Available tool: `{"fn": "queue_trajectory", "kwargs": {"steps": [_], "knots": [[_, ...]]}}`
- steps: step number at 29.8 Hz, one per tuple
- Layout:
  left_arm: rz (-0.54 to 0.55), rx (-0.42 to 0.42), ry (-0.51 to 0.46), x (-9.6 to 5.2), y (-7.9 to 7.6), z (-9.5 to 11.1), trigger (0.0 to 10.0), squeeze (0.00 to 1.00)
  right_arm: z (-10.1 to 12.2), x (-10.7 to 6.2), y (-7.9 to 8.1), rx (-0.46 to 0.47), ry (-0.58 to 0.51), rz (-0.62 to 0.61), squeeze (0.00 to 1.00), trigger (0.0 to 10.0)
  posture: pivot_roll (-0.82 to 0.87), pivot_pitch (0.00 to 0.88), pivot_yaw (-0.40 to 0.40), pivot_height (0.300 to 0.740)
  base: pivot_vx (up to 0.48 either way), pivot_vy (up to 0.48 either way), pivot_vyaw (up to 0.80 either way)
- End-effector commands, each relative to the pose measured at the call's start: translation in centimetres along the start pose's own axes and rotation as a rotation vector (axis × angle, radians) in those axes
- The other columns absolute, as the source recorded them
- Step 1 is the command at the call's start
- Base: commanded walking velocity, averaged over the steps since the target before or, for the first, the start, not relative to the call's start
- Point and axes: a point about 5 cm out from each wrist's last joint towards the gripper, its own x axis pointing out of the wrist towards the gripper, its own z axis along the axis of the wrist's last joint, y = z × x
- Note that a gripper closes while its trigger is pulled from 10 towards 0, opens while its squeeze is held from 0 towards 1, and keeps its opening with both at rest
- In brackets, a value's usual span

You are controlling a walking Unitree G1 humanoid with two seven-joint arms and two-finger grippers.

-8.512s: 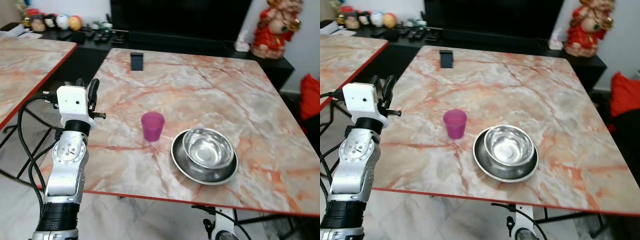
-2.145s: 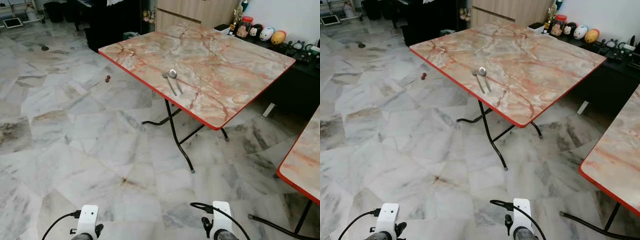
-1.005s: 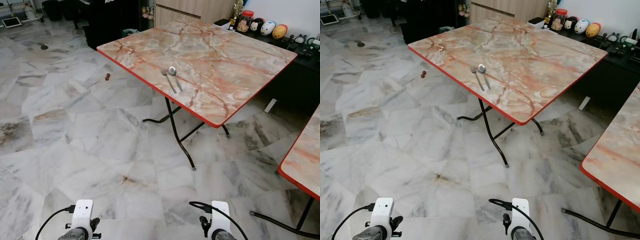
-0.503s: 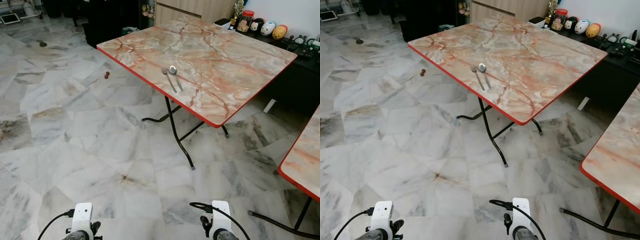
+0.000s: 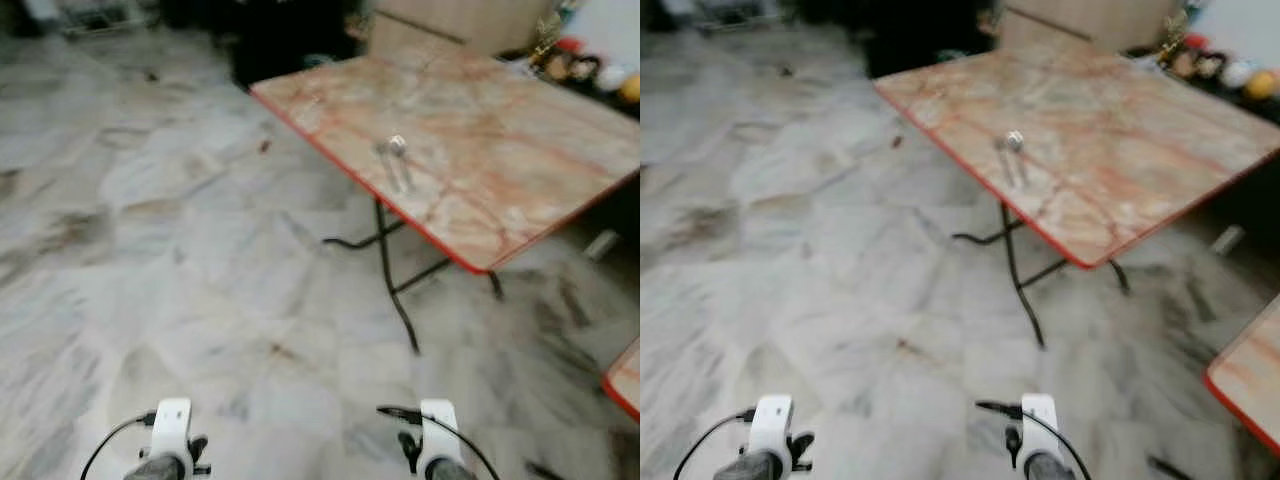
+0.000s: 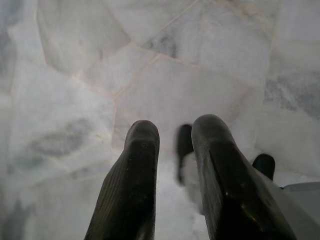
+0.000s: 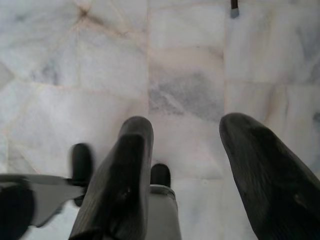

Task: Setting the table

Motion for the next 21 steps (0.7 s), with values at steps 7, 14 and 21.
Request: {"fn": "queue_trajectory", "kwargs": {"steps": [7,14,21], "knots": [[-0.007,0.029,0.005,0.18,-0.57,0.49,10.0,1.0,-0.1,0.0,0.33,0.006,0.008,0.007,0.0,10.0,0.04,0.0,-0.053,0.74,0.0,0.0,0.07],[0.004,0.023,0.017,-0.01,0.06,-0.14,10.0,0.0,-0.04,0.01,0.37,0.007,0.007,0.009,0.0,10.0,0.05,0.0,-0.054,0.74,0.0,0.0,0.0],[0.004,0.018,0.016,-0.02,0.1,-0.16,10.0,0.0,0.05,0.02,0.33,0.01,0.002,0.003,0.0,10.0,0.05,0.0,-0.054,0.74,0.0,0.0,0.0]]}}
